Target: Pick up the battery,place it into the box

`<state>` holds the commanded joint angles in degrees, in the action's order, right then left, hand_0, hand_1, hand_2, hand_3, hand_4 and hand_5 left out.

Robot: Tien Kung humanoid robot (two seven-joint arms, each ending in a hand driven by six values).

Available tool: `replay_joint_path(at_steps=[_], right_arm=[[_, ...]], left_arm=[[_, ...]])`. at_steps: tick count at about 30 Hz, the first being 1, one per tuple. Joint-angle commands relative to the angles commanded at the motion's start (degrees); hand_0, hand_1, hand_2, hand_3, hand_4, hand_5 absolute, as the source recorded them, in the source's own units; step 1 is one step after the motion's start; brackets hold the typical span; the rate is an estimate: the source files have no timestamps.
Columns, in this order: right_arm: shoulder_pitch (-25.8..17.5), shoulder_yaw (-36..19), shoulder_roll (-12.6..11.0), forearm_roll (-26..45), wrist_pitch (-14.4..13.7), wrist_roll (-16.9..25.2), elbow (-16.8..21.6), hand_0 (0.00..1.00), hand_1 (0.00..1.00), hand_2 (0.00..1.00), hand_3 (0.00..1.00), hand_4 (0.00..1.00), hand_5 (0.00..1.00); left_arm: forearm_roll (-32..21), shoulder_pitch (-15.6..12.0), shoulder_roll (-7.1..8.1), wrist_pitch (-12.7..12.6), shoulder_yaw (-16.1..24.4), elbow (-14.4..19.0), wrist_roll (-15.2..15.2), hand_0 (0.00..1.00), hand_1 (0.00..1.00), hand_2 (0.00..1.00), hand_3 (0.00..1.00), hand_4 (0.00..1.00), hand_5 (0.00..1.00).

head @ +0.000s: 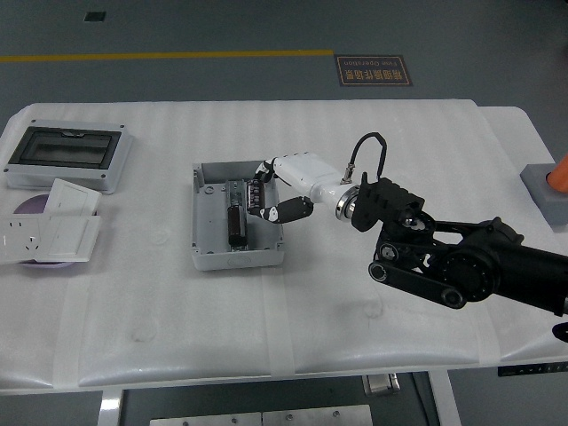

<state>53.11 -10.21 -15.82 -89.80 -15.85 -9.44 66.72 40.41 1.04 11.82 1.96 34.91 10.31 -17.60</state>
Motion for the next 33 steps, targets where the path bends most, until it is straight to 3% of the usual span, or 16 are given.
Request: replay_joint_path(at_steps=[9, 14, 18, 26, 33], right_arm=[[-0.34, -0.16, -0.2, 0.31, 0.01, 0.39, -0.11, 0.745, 0.72, 0.711, 0.782, 0.851, 0.463], [-0.37, -4.35, -3.12, 0.47, 0.04, 0.51, -0.94, 0.745, 0.72, 0.711, 0.782, 0.851, 0.463], [-2.71, -9.88, -7.58, -0.12, 0.03, 0.47, -1.75, 0.745, 0.72, 0.71, 0.782, 0.842, 0.454], [-11.96, -26.01, -16.04, -2.72, -0.64, 0.89, -0.39, 0.742, 0.723, 0.711, 0.781, 0.846, 0.458], [-20.34, -41.36, -17.17, -1.18, -1.49, 2.81, 0.72, 0.741, 0.723, 0.708, 0.774, 0.884, 0.476]], left_arm=[[-0.07, -0.02, -0.02, -0.06, -0.1, 0.0, -0.01, 0.651, 0.663, 0.619, 0.597, 0.473, 0.432], [-0.33, 0.04, -0.01, -0.1, -0.37, 0.0, 0.06, 0.651, 0.663, 0.619, 0.597, 0.473, 0.432], [-0.29, -0.11, 0.12, -0.14, -0.26, 0.0, 0.06, 0.653, 0.663, 0.619, 0.597, 0.473, 0.434], [0.24, -0.93, 0.02, -0.07, 0.52, 0.0, -0.24, 0.652, 0.663, 0.619, 0.596, 0.474, 0.433], [0.12, -1.61, -0.26, 0.02, 0.57, 0.0, -0.36, 0.652, 0.664, 0.619, 0.596, 0.473, 0.428]])
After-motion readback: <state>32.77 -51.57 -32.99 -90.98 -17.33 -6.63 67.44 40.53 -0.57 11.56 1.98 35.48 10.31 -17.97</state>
